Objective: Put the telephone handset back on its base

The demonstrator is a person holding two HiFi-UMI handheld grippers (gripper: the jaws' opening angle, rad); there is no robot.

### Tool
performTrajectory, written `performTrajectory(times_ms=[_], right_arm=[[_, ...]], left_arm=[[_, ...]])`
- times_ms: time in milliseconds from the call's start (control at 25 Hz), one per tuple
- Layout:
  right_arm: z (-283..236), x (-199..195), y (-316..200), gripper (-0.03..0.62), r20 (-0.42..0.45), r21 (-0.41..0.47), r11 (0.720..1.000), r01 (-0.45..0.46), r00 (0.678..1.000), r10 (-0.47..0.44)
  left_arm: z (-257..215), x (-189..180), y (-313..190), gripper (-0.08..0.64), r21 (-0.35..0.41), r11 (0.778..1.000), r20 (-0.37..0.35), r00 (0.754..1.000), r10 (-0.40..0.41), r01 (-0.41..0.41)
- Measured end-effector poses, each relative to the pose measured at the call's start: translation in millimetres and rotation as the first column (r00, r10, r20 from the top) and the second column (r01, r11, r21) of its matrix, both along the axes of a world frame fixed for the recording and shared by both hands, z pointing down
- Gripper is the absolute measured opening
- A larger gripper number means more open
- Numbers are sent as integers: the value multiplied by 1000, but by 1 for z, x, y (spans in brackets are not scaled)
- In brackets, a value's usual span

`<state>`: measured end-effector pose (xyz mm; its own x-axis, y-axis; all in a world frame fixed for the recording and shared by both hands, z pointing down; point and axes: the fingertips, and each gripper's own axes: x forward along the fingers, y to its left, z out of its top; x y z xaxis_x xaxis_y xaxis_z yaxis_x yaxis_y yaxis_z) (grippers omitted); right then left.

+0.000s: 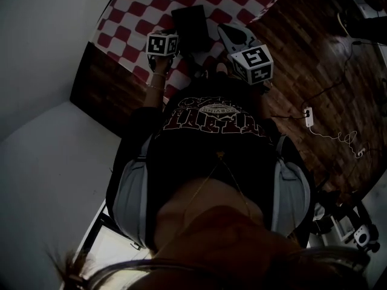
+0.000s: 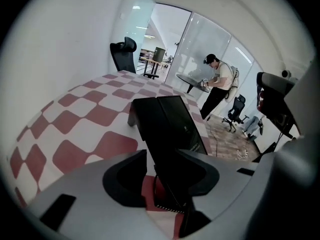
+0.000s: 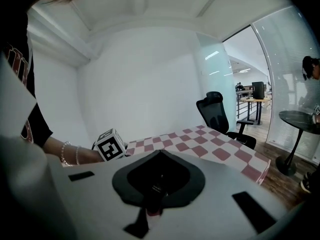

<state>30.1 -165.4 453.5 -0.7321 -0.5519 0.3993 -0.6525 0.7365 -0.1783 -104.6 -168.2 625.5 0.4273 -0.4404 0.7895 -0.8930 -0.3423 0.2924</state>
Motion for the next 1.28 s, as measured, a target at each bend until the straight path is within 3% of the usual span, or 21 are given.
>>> performTrajectory(times_ms=[320,640,920,1000,1280], right_arm=[[21,-18,0,18,-21,-21,998,67,998,-67],[49,-20,-1,18,4,-104,993,60,998,-60],[50,-24,-9,18,40,-140,987,80,996,-75],[50,-25,-12,18,50,-152,984,89,995,-82],[58,-32,-13,18,74,-167,979,112,992,-101]], left_arm=[[-2,1,-1,172,26,1000,47,999,-18,17],[9,-4,3,170,47,999,181,983,-13,4],[1,-3,6,162,148,989,319,948,-21,-28],[-2,-5,8,103,159,987,346,938,-26,-31],[-4,-5,23,64,180,984,321,944,-73,15]])
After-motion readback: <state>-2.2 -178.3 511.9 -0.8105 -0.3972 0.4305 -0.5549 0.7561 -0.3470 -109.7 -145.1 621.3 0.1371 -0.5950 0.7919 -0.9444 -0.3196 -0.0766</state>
